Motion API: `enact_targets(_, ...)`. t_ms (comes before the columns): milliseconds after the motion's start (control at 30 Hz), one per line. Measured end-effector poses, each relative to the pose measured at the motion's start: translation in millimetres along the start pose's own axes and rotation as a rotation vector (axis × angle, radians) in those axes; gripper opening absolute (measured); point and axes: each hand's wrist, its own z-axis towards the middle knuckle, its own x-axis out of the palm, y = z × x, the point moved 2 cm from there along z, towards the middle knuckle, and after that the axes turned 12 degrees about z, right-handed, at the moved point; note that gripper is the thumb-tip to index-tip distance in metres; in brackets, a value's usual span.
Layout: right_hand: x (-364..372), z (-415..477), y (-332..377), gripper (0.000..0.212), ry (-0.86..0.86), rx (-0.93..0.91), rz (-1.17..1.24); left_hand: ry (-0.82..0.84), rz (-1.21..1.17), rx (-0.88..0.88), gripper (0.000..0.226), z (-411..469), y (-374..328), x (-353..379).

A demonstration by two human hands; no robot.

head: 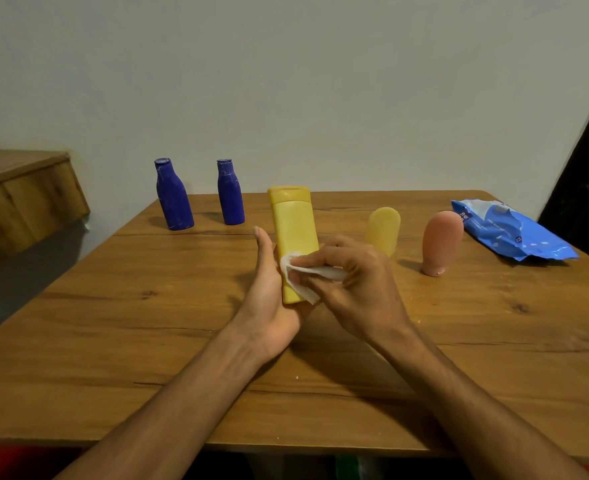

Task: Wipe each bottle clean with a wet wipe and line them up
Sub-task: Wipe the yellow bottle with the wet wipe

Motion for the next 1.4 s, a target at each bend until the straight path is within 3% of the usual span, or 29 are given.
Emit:
enact_targets(133, -2, 2, 1, 0.019, -0.106, -0.013, -0.010, 0.031, 0.096, 0.012, 0.070, -2, 4, 4)
enact_targets(333, -6, 0, -2, 0.022, -0.028, -0.024, -0.028, 0.063, 0.135, 0.020, 0.074, -1, 7, 4)
enact_targets(667, -11, 1, -3, 0.032, -0.221, -0.065, -0.037, 0.173, 0.309, 0.020, 0.062, 0, 11, 2)
enact_targets(900, -7, -1, -5, 0.028, -0.126, -0.049, -0.054, 0.180, 0.297, 0.035, 0.063, -1, 13, 2)
enact_targets(1033, -13, 1, -4, 0.032, -0.226, -0.042, -0.046, 0.160, 0.411, 0.005, 0.055, -3, 13, 4)
enact_targets(1133, -16, 3, -4, 0.025, -0.312, -0.057, -0.074, 0.165, 0.442, -0.021, 0.065, -4, 14, 4)
enact_targets(1400, -5, -2, -8, 0.025, -0.103, -0.015, -0.122, 0.093, 0.235, -0.017, 0.074, 1, 9, 1)
